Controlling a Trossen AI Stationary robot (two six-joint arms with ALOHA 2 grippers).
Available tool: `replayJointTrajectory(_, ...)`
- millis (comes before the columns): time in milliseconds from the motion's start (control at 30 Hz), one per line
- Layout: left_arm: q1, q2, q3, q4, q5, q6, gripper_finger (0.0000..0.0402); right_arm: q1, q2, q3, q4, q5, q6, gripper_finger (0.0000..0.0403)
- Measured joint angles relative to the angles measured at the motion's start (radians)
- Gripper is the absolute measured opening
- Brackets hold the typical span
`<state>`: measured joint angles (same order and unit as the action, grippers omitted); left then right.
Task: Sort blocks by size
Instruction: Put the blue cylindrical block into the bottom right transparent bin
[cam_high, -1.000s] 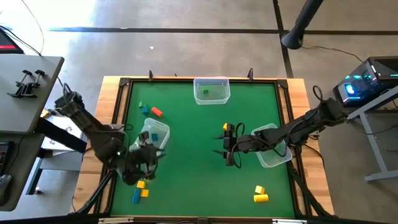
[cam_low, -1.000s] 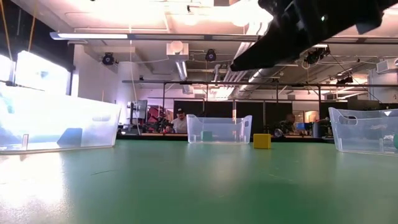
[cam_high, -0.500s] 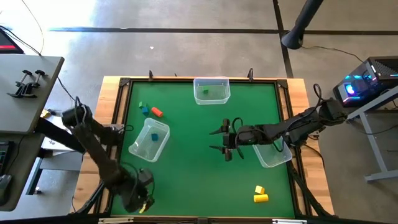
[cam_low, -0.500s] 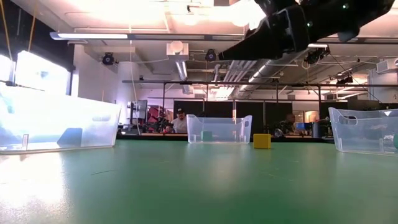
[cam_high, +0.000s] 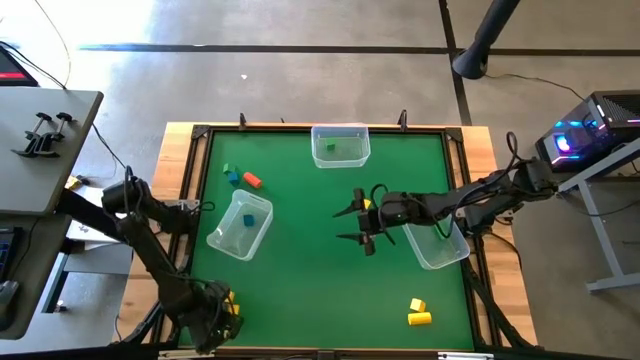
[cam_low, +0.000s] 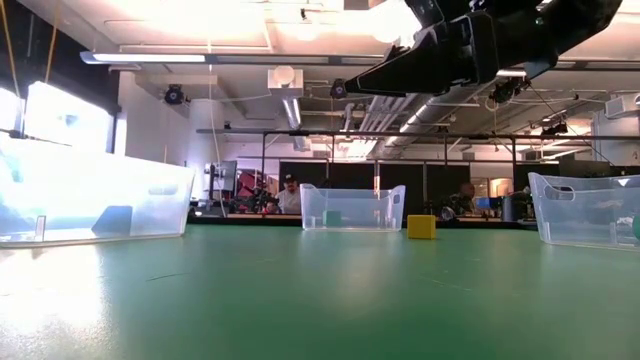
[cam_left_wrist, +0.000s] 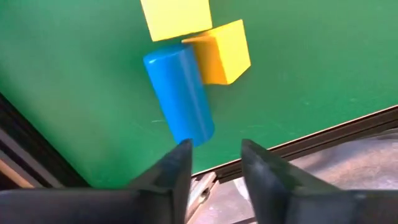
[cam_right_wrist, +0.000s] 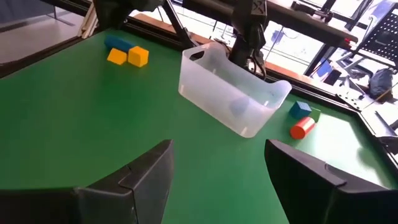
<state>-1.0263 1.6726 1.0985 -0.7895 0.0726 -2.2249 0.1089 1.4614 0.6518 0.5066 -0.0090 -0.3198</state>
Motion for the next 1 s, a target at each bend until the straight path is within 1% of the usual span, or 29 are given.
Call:
replayJointTrajectory(100,-0.001,0.002,-0.002,0.003,-0.005,-0.019,0.0173,0.001,0.0,0.0,-0.002,0.0,0.005,0.0248)
replayJointTrajectory(167,0.0,0.004,-0.009,0.0,-0.002,-0.034,0.0191,0.005,0.0,0.0,-0.011,0.0,0.006,0.0248)
replayJointTrajectory(333,0.0,0.004,-0.021,-0.001,0.001,-0.042,0.0211,0.02,0.0,0.0,-0.039,0.0,0.008,0.0248)
replayJointTrajectory(467,-0.001,0.009,-0.021,0.004,0.001,-0.036,0.021,0.026,0.0,0.0,-0.047,0.0,0.027,0.0248)
replayJointTrajectory(667,-0.002,0.015,-0.021,0.005,0.001,-0.036,0.0196,0.026,0.0,0.0,-0.056,0.0,0.035,0.0248)
replayJointTrajectory(833,-0.002,0.063,-0.021,0.059,0.0,-0.008,0.0182,0.029,0.0,0.0,-0.062,0.0,0.034,0.0248)
replayJointTrajectory(1000,-0.002,0.118,-0.021,0.061,0.018,0.04,0.0172,0.031,0.0,0.0,-0.062,0.0,0.033,0.0248)
